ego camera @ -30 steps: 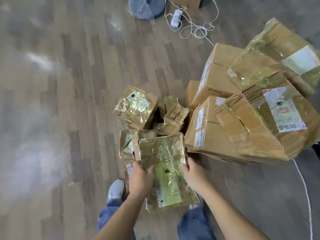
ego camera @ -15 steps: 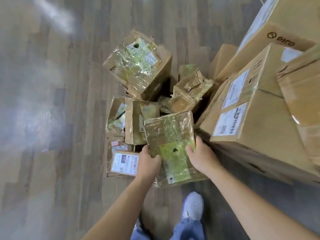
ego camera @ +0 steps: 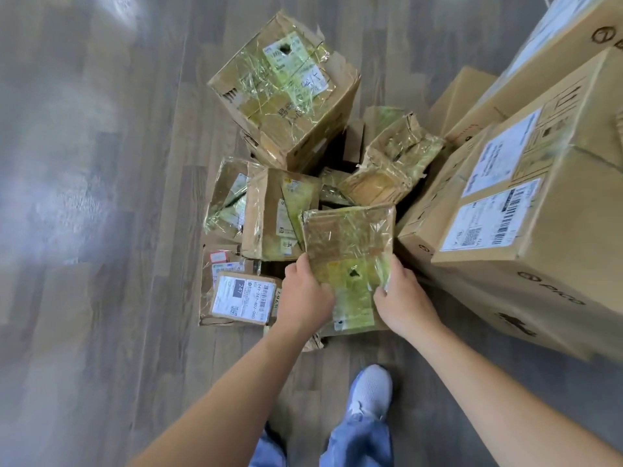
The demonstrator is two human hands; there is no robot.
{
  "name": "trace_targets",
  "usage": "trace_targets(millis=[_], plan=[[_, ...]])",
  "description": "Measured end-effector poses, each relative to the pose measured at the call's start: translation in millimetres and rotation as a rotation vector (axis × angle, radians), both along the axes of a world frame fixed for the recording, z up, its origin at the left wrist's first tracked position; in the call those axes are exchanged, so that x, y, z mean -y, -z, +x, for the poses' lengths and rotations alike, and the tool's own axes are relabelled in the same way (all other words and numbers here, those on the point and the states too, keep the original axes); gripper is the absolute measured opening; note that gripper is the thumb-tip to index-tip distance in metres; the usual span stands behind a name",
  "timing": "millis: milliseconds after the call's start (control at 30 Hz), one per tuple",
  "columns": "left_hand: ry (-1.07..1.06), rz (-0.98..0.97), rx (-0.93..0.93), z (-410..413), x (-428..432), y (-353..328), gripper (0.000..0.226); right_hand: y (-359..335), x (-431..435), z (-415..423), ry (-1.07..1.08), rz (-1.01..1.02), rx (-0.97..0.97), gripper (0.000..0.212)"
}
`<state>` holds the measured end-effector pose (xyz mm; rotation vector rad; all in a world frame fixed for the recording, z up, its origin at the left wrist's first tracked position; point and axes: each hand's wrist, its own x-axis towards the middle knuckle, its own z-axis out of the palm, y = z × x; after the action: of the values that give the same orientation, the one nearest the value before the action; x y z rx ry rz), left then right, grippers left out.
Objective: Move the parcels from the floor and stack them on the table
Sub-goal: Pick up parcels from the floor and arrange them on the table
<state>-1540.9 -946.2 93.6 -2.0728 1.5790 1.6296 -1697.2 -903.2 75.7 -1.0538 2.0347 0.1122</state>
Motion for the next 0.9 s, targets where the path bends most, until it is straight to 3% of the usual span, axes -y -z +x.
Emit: trace_targets(millis=[233,400,500,667,900], plan=[[0.141,-0.085,0.015,-8,7,-107,0.058,-99,0,15,0.062,-0.097,0.135,0.057],[0.023,-0.129,-0.077,-7,17,-211,0.049,-207,1,30,0.098,-0.220,0.256,0.055],[-0.025,-0.187,-0.107,-10,20,-276,0.047,-281,-5,24,0.138,-0.330,0.249,0.054],[0.115,-0.252,-0.182,-41,8,-371,0.050,-383,-24,-1,0.242,-0.453,0.156,0.051],[0.210,-0.306,-0.264,-111,-5,-449,0.047,-467,-53,-61,0.294,-0.594,0.050,0.051]])
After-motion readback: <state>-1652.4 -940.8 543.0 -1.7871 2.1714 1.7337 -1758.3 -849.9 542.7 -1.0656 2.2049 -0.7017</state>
